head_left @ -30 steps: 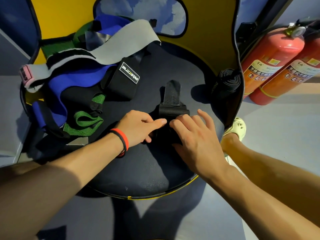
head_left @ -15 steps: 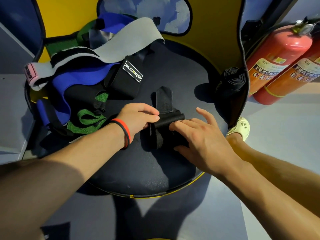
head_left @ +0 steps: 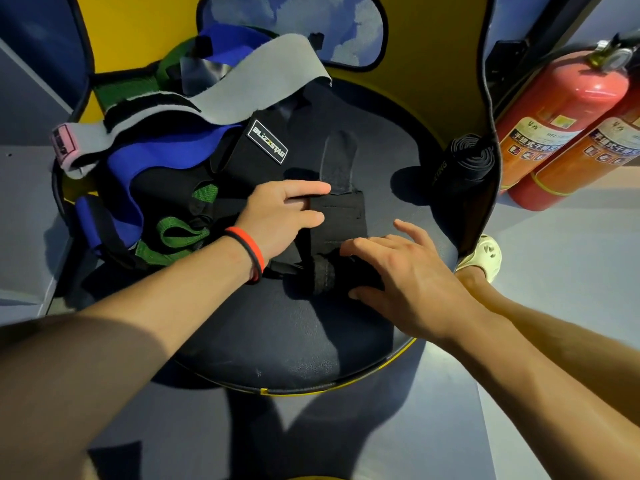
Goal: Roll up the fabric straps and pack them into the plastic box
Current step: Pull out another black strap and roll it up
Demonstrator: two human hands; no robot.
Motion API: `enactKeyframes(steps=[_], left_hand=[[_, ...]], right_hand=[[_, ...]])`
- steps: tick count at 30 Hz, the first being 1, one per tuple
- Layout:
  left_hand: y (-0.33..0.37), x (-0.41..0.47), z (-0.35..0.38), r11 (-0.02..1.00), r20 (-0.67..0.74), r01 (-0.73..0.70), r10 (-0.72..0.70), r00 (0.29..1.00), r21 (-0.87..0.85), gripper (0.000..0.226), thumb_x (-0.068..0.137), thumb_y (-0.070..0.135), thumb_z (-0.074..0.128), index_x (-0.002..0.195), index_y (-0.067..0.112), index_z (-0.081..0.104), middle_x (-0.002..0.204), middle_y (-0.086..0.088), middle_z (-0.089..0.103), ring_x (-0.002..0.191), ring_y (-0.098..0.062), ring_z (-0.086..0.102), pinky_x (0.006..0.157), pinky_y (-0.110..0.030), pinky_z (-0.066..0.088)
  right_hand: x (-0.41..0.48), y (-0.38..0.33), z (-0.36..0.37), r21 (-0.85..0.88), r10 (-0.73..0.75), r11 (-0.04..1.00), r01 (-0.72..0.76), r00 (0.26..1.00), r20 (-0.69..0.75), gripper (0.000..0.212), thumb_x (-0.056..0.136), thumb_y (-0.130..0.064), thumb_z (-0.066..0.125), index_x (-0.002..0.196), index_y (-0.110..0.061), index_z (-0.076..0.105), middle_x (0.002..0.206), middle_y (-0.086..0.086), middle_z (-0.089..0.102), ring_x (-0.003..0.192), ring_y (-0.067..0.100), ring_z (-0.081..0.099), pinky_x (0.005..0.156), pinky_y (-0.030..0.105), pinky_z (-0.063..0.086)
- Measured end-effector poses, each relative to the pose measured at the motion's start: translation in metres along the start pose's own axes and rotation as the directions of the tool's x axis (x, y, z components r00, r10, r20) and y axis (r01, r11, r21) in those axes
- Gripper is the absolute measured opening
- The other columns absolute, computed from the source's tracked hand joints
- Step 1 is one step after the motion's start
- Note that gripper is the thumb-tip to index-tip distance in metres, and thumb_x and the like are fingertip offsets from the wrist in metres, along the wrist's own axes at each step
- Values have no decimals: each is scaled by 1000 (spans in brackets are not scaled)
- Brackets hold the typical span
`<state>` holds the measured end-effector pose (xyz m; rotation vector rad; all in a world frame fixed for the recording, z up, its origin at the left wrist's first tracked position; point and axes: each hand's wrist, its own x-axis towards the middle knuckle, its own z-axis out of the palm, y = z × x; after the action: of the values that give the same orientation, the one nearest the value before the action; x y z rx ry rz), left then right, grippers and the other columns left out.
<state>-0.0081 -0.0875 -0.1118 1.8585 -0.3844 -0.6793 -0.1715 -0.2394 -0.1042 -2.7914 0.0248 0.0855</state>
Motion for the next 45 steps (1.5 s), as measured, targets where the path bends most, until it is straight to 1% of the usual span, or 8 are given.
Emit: enactKeyframes(steps=[6, 12, 20, 24, 29, 33, 38, 45], left_hand=[[-20, 5, 11, 917, 41, -131, 124, 991, 378, 61, 81, -3, 75, 132, 28, 63, 135, 17, 45, 99, -4, 54, 80, -7, 46], [-21, 4, 13, 940, -17, -88, 99, 995, 329, 65, 80, -5, 77, 137, 20, 58, 136, 8, 41, 97, -13, 60, 83, -22, 55], [-15, -17, 10, 983, -154, 13, 16, 988, 184, 12, 85, 17, 75, 85, 29, 73, 115, -1, 59, 91, -1, 66, 74, -13, 49], [-10, -43, 12, 968, -67, 15, 2, 998, 249, 14, 82, 36, 79, 90, 29, 70, 105, 6, 64, 91, -5, 66, 83, -20, 51], [-8, -46, 8, 963, -38, 80, -73, 997, 259, 24, 82, 40, 78, 101, 32, 68, 109, 9, 65, 100, -7, 65, 93, -37, 55], [-4, -50, 7, 965, -4, 120, -122, 992, 233, 21, 84, 40, 77, 101, 31, 68, 95, 11, 72, 91, -7, 69, 90, -37, 57], [-8, -64, 11, 925, 51, 110, -138, 989, 364, 19, 84, 46, 73, 98, 34, 68, 99, 10, 68, 91, -7, 66, 84, -34, 56], [-8, -53, 12, 908, 35, 106, -131, 991, 404, 20, 88, 51, 67, 96, 32, 67, 98, 9, 67, 86, -7, 63, 76, -29, 52]], right_hand=[[4, 5, 3, 139, 6, 990, -8, 1000, 20, 48, 87, -44, 63, 133, -30, 54, 122, -11, 65, 112, 17, 59, 109, 46, 39], [4, 7, 14, 166, 46, 985, -44, 999, -10, 52, 94, -49, 50, 142, -29, 50, 131, -2, 49, 113, 26, 55, 93, 47, 49], [10, 12, 13, 116, 66, 991, -73, 996, 68, 63, 95, -62, 24, 151, -39, 38, 130, -7, 43, 109, 25, 51, 89, 50, 50], [13, 11, 11, 121, 80, 989, -89, 994, 79, 63, 96, -65, 27, 154, -43, 31, 127, -8, 47, 106, 24, 50, 91, 46, 47], [12, 5, 14, 401, 245, 899, -178, 962, -124, 38, 89, -60, 65, 111, -32, 51, 96, -23, 64, 92, 10, 62, 79, 32, 49], [10, 2, 11, 482, 285, 850, -214, 955, -80, 32, 84, -52, 76, 84, -45, 44, 75, -33, 60, 76, -13, 55, 64, 6, 38], [6, 7, 4, 392, 309, 863, -317, 947, 87, 49, 74, -71, 68, 82, -24, 58, 75, -8, 58, 70, 9, 53, 56, 18, 37], [2, 8, 11, 366, 227, 915, -170, 967, -118, 50, 82, -75, 58, 97, -27, 57, 94, -7, 53, 84, 14, 54, 74, 38, 50]])
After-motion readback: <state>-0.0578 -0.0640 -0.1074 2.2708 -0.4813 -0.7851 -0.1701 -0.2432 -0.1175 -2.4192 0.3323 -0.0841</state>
